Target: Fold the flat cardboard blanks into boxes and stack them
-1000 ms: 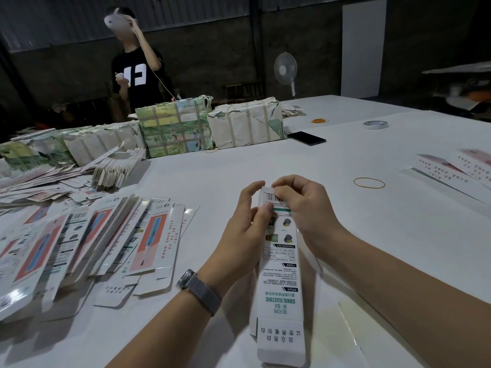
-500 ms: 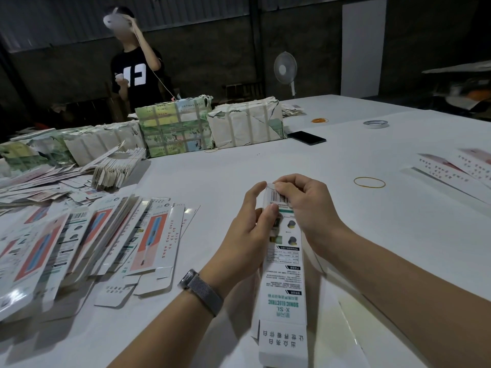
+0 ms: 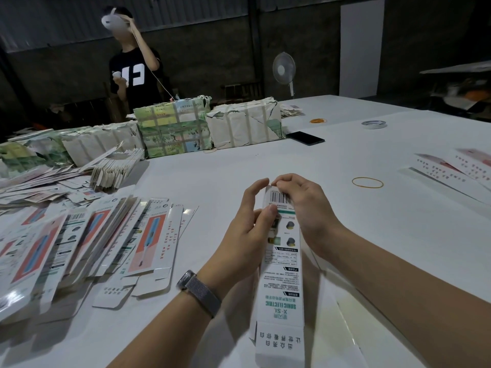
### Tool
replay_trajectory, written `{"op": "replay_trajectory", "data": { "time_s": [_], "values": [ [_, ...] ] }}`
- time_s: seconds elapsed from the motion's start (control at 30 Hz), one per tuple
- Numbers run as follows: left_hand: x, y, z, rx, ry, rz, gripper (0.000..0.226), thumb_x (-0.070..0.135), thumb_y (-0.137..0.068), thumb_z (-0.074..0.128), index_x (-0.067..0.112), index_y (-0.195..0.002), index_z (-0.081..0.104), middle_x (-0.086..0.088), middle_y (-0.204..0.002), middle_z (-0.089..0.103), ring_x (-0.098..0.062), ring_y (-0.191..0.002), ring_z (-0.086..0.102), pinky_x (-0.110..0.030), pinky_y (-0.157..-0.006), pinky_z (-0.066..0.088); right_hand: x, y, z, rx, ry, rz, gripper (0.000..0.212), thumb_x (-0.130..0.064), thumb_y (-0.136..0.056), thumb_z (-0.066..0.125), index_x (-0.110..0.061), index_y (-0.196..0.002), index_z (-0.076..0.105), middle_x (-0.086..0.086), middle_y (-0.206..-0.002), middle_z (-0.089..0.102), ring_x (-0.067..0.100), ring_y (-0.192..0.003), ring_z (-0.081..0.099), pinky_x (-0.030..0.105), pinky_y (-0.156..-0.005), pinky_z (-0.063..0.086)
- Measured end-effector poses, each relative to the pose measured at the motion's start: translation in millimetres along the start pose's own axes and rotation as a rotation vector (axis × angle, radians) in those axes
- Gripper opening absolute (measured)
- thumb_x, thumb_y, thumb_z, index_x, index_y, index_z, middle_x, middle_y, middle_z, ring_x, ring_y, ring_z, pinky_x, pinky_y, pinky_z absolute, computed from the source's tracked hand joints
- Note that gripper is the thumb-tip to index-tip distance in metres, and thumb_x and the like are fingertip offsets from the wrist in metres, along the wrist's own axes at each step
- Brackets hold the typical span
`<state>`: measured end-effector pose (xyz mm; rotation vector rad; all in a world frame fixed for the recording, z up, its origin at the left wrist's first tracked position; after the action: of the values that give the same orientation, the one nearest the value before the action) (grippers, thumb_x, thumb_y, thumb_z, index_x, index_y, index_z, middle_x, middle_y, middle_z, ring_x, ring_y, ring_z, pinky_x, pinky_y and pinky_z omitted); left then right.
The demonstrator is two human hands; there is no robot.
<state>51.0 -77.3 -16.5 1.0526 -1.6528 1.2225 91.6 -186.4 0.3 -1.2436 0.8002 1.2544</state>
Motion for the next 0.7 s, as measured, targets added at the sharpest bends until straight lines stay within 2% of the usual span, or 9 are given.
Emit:
{"op": "replay_trajectory", "data": {
  "time_s": [0.1,0.23,0.37,0.47,0.57,0.7],
  "values": [
    [1,1,0,-0.006,-0.004,-0.005,0.033,0.030,-0.108,0.041,0.058,-0.123,0.035,0.005,-0.088,0.076,-0.018,-0.079,0.076,-0.027,-0.065,0.058,-3,1,-1,-0.001,0.033,-0.047,0.029,-0.016,-0.101,0.047,-0.013,-0.077,0.063,-0.002,-0.062,0.061,0.011,-0.054,0.057,0.023,-0.051,0.049],
    [3,0,-2,0.005,-0.003,0.001,0.023,0.028,-0.108,0.040,0.048,-0.120,0.038,0.003,-0.087,0.076,-0.019,-0.075,0.074,-0.031,-0.064,0.058,-4,1,0,-0.022,0.037,-0.070,0.035,-0.022,-0.103,0.045,-0.016,-0.073,0.062,0.003,-0.068,0.061,0.016,-0.059,0.057,0.028,-0.056,0.050],
    [9,0,-7,0.055,-0.002,0.034,0.023,0.027,-0.108,0.040,0.047,-0.120,0.037,0.006,-0.085,0.076,-0.014,-0.074,0.074,-0.025,-0.062,0.057,1,2,2,-0.010,-0.005,-0.068,0.020,-0.026,-0.103,0.047,-0.021,-0.090,0.061,-0.002,-0.073,0.065,0.013,-0.064,0.063,0.027,-0.057,0.054],
    [13,-1,-17,0.132,0.028,0.070,0.025,0.024,-0.107,0.042,0.046,-0.119,0.038,0.001,-0.089,0.077,-0.018,-0.077,0.075,-0.028,-0.064,0.058,6,2,1,0.006,0.030,-0.086,0.006,-0.031,-0.100,0.049,-0.028,-0.101,0.054,-0.001,-0.083,0.069,0.008,-0.068,0.067,0.022,-0.059,0.053],
    [13,-1,-20,0.158,0.047,0.077,0.025,0.021,-0.107,0.041,0.044,-0.118,0.038,-0.001,-0.089,0.077,-0.018,-0.076,0.075,-0.028,-0.063,0.058,8,2,4,-0.045,0.025,-0.097,0.003,-0.028,-0.103,0.049,-0.029,-0.105,0.051,0.002,-0.086,0.070,0.013,-0.071,0.070,0.024,-0.061,0.053],
    [13,-2,-21,0.146,0.050,0.081,0.025,0.021,-0.108,0.041,0.044,-0.118,0.037,0.001,-0.089,0.077,-0.018,-0.076,0.075,-0.028,-0.062,0.058,6,3,7,-0.099,-0.002,-0.104,0.013,-0.025,-0.104,0.048,-0.037,-0.106,0.052,-0.002,-0.081,0.071,0.015,-0.072,0.069,0.028,-0.063,0.057]
  ]
}}
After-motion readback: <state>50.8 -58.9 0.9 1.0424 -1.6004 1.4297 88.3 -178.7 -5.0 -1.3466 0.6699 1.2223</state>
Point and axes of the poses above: each hand's wrist, its own y-axis away from the middle knuckle, its own z-axis out of the palm, x = y × z, the point moved 7 cm from there along -y, towards the middle knuckle
